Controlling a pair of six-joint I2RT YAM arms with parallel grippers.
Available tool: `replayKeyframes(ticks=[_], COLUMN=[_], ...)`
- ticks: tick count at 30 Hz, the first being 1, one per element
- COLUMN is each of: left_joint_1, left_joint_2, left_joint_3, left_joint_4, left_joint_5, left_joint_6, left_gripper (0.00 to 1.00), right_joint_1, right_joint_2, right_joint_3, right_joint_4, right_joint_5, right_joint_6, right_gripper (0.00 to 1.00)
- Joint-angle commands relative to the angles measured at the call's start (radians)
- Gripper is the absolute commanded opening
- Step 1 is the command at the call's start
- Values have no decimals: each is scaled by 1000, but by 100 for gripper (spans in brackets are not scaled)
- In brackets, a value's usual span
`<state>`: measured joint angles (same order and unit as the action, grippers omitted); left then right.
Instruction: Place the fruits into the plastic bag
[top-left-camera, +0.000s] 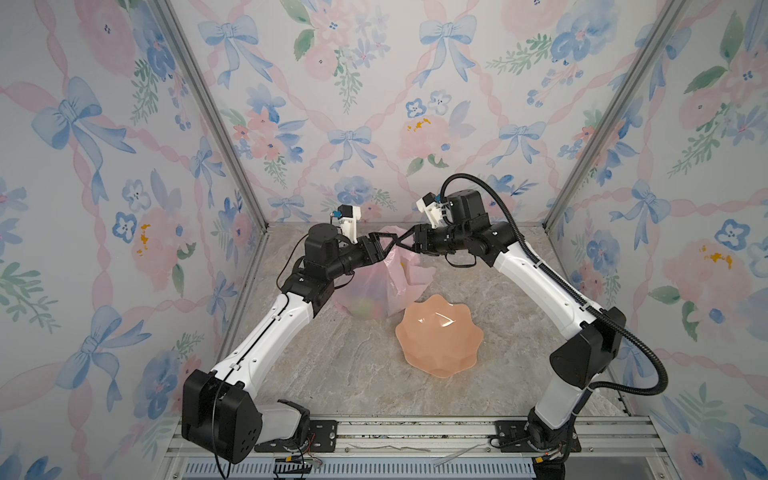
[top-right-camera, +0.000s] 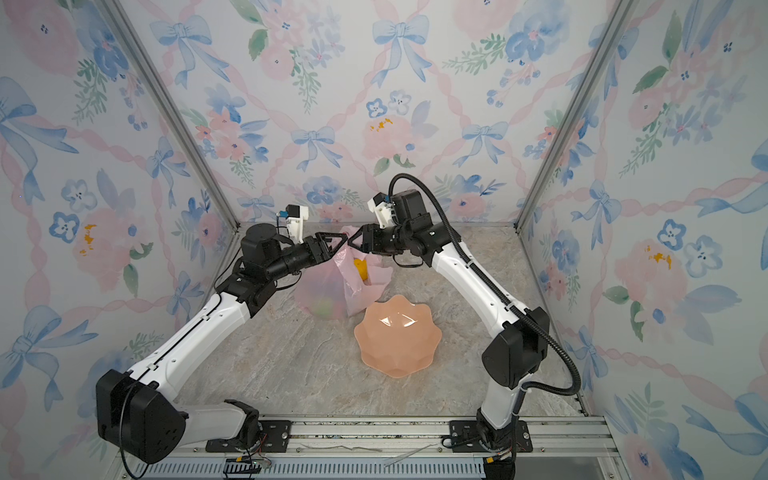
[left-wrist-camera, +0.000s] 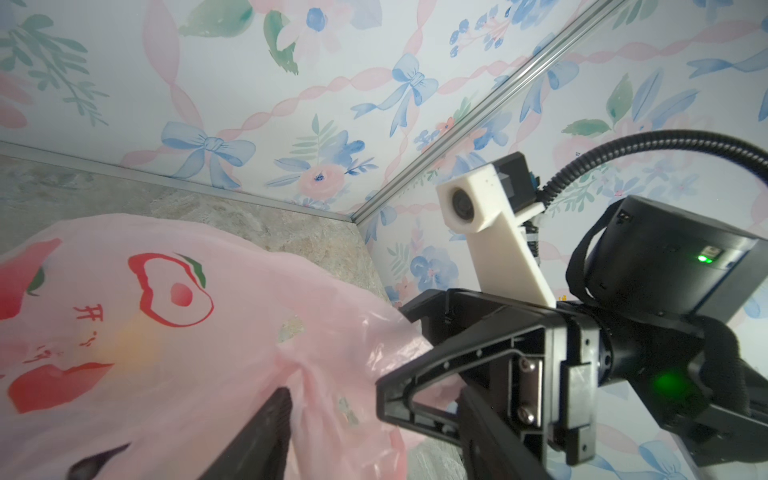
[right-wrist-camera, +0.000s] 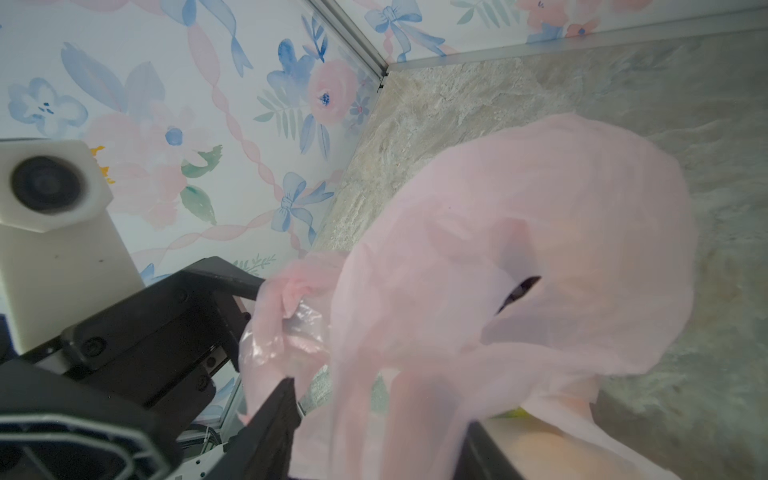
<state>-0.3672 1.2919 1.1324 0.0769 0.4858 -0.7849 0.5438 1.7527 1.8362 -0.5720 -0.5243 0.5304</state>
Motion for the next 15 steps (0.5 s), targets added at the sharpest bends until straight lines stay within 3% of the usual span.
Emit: replayKeyframes(ticks=[1,5,14,15], left_joint_1=[1,14,156,171], left_joint_2=[-71,-139,-304,-320], left_joint_3=[38,37,3,-1], left_joint_4=[-89,-197,-341,-352], left_joint_5=[-19,-47,-107,-136], left_joint_6=[76,138,214,226], left_gripper=[82,98,98,98], right_joint_1=[-36,-71,-224,-244], right_joint_2=[-93,-191,-369,-388], right_joint_3=[-12,-46,-114,-120], right_joint_4=[-2,-51,-177,-197], right_joint_5=[20,65,153,190], right_joint_6=[-21,-62,-148,-171], right_gripper=[70,85,91,96])
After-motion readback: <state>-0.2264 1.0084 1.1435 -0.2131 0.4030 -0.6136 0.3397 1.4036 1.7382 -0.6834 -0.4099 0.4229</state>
